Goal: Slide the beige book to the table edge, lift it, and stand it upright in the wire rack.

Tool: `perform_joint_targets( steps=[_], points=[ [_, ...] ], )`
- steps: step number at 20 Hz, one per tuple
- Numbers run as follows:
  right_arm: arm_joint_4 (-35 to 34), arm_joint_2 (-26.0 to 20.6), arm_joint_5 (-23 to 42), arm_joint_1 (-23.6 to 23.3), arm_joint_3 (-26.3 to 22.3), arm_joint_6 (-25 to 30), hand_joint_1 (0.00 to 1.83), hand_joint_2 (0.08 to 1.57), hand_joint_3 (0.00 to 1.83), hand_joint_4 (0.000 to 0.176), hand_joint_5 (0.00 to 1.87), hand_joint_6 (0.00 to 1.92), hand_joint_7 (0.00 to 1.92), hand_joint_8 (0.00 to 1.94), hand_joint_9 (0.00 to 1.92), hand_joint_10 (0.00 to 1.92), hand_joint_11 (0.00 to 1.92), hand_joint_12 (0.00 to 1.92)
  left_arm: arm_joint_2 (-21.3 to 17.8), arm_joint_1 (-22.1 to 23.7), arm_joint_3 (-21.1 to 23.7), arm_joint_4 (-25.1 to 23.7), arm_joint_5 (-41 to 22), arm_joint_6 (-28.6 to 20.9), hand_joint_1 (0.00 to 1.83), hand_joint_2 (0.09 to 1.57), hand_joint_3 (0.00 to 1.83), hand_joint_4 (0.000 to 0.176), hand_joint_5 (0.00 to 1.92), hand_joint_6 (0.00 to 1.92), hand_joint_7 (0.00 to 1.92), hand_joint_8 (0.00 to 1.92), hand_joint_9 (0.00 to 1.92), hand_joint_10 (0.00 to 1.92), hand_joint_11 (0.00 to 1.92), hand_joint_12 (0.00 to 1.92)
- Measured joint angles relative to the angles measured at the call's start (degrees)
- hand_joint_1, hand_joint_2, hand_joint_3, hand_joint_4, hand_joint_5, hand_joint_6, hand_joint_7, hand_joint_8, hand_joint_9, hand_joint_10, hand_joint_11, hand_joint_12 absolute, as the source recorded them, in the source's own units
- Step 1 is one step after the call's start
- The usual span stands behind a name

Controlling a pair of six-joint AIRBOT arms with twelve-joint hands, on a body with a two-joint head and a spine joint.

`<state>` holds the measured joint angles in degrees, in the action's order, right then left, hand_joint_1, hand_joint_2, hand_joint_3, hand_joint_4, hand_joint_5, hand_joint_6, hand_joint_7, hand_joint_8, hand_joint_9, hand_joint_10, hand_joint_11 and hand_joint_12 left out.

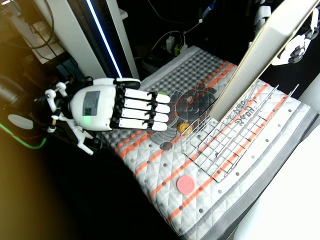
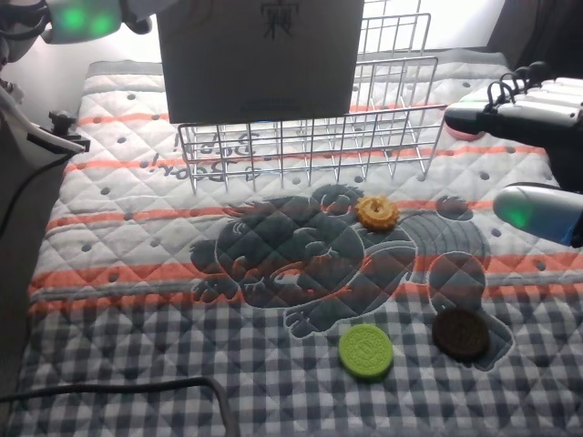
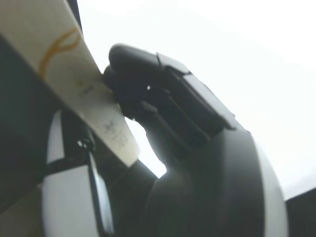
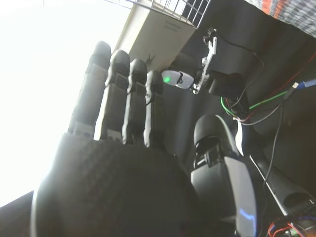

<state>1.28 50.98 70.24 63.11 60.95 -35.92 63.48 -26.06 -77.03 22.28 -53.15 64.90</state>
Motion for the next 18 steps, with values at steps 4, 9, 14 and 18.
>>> perform_joint_targets(
  steps=[4,9,14,18],
  points=[
    [-0.1,0.2,0.6,0.3,0.5,0.3,0.09,1.35,0.01,0.000,0.40,0.01,0.40,0.00,0.38,0.01,0.37,0.01,0.6,0.2,-1.0,-0.9,-0.2,0.0,1.41,1.03,0.00,0.000,1.03,0.79,1.25,0.39,1.17,0.93,1.15,0.97],
    [0.3,0.9,0.7,0.4,0.8,0.9,0.12,1.35,0.00,0.000,0.39,0.00,0.39,0.00,0.36,0.00,0.35,0.00,1.0,3.5,-2.0,-4.6,1.2,0.2,1.40,1.04,0.00,0.000,0.99,0.78,1.22,0.50,1.14,0.99,1.10,0.99],
    [0.3,1.4,0.9,0.4,1.2,1.6,0.13,1.34,0.00,0.000,0.40,0.00,0.41,0.00,0.38,0.00,0.36,0.00,1.3,3.6,-1.7,-6.2,2.1,0.9,1.40,1.03,0.00,0.000,1.02,0.77,1.26,0.39,1.17,0.95,1.10,0.99],
    [0.2,1.6,1.1,0.4,1.2,2.1,0.12,1.35,0.00,0.000,0.39,0.00,0.41,0.00,0.37,0.00,0.35,0.00,1.3,-0.9,0.1,-4.6,-0.5,0.8,1.41,1.03,0.00,0.000,1.04,0.76,1.24,0.44,1.18,0.91,1.13,0.96]
  ],
)
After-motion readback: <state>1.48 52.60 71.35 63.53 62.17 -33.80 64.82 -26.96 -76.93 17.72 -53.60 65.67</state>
